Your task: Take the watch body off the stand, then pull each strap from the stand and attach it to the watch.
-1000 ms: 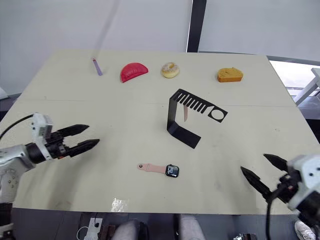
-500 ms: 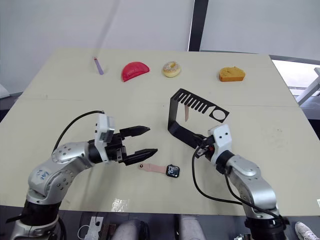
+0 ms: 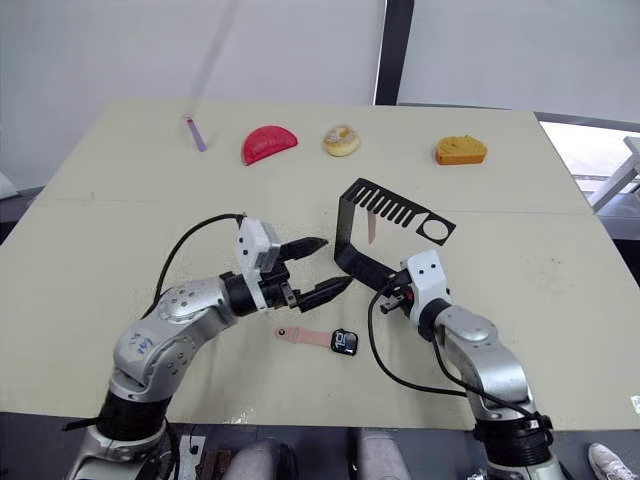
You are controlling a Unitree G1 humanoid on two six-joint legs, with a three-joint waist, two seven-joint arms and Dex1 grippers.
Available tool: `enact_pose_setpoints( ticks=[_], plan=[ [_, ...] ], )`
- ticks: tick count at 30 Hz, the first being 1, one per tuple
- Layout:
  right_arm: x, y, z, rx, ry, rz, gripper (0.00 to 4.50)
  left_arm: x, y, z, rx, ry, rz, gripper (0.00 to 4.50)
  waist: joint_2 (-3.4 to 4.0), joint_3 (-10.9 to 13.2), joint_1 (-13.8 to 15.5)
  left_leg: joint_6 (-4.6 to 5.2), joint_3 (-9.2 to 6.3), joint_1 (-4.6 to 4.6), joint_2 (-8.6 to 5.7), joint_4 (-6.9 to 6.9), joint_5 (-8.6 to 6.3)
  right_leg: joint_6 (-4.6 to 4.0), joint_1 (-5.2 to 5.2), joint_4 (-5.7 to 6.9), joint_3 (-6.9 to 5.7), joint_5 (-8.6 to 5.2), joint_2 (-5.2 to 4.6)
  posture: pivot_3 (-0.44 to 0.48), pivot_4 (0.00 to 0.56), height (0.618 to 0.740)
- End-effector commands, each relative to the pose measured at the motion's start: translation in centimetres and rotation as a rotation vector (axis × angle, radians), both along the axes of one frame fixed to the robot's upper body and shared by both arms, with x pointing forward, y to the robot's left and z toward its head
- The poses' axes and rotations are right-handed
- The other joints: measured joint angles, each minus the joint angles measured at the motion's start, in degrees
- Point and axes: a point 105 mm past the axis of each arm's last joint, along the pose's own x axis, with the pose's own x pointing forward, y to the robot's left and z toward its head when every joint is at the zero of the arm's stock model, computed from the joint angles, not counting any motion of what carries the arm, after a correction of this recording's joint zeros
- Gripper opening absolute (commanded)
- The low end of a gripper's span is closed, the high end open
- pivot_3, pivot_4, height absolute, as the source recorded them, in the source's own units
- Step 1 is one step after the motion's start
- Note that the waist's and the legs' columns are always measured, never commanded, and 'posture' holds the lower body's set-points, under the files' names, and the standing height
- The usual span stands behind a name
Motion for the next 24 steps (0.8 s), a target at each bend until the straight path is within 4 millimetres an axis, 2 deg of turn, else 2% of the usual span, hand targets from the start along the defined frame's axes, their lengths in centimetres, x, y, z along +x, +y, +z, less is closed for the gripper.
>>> enact_pose_setpoints(
  ticks=[1,4,7,8,9,10,12,19,24],
  plan=[
    [-0.9,-0.4,-2.4,-0.02,0.115,-0.028,0.06,-0.4,-1.9,1.1,-0.018,-0.074,-0.001,4.5,-0.02,-0.03,0.0,0.0,0.0,0.0,0.0,0.0,0.0,0.0,0.01,-0.01,0.0,0.0,0.0,0.0,0.15,0.737],
    [-1.1,-0.2,-2.5,-0.022,0.125,-0.022,0.06,-0.4,-2.9,1.4,-0.026,-0.102,0.017,4.5,-0.02,-0.03,-0.05,0.0,0.0,0.01,0.0,0.0,0.0,0.0,0.02,-0.02,0.0,0.0,0.0,0.0,0.15,0.737],
    [-1.1,-0.2,-2.4,-0.019,0.127,-0.025,0.06,0.7,-3.2,1.6,-0.028,-0.14,0.099,4.5,-0.01,-0.06,-0.04,0.0,0.0,0.02,0.0,-0.01,0.0,0.0,0.02,-0.02,0.01,0.0,0.02,0.0,0.15,0.737],
    [-1.1,-0.2,-2.4,-0.018,0.128,-0.027,0.0,1.1,-3.3,1.5,-0.021,-0.144,0.126,4.08,-0.02,-0.07,-0.05,0.0,0.01,0.03,-0.01,0.0,0.0,0.0,0.05,-0.02,0.01,0.0,0.02,0.0,0.15,0.737],
    [-1.1,-0.2,-2.4,-0.017,0.129,-0.028,0.0,1.4,-3.3,1.3,-0.017,-0.146,0.147,3.95,-0.02,-0.08,-0.07,0.0,0.01,0.06,-0.01,0.0,0.0,0.0,0.08,-0.04,0.01,0.0,0.02,0.0,0.15,0.737],
    [-1.2,-0.2,-2.4,-0.017,0.129,-0.029,0.0,1.6,-3.3,1.1,-0.012,-0.143,0.164,3.6,-0.02,-0.08,-0.04,0.0,0.0,0.06,-0.01,-0.01,0.0,0.0,0.08,-0.04,0.01,0.0,0.02,0.0,0.15,0.737],
    [-1.2,-0.2,-2.4,-0.014,0.131,-0.03,0.0,1.9,-3.7,0.9,-0.021,-0.142,0.176,2.72,-0.02,-0.08,-0.01,0.0,-0.01,0.05,0.0,-0.01,0.0,0.0,0.08,-0.05,-0.01,0.0,0.02,0.0,0.15,0.737],
    [-1.5,-0.3,-2.3,-0.004,0.138,-0.041,0.0,2.5,-4.9,0.4,-0.047,-0.151,0.198,2.72,-0.02,-0.08,-0.02,0.01,-0.03,0.04,0.01,-0.02,-0.01,0.0,0.09,-0.08,-0.03,0.0,0.01,0.0,0.15,0.737],
    [-1.6,-0.3,-2.3,-0.01,0.138,-0.036,0.0,3.9,-5.0,0.1,-0.057,-0.155,0.285,2.72,-0.03,-0.09,0.02,0.03,-0.04,0.04,0.0,-0.01,-0.01,0.0,0.1,-0.1,-0.03,0.0,0.01,0.0,0.15,0.737]
  ],
)
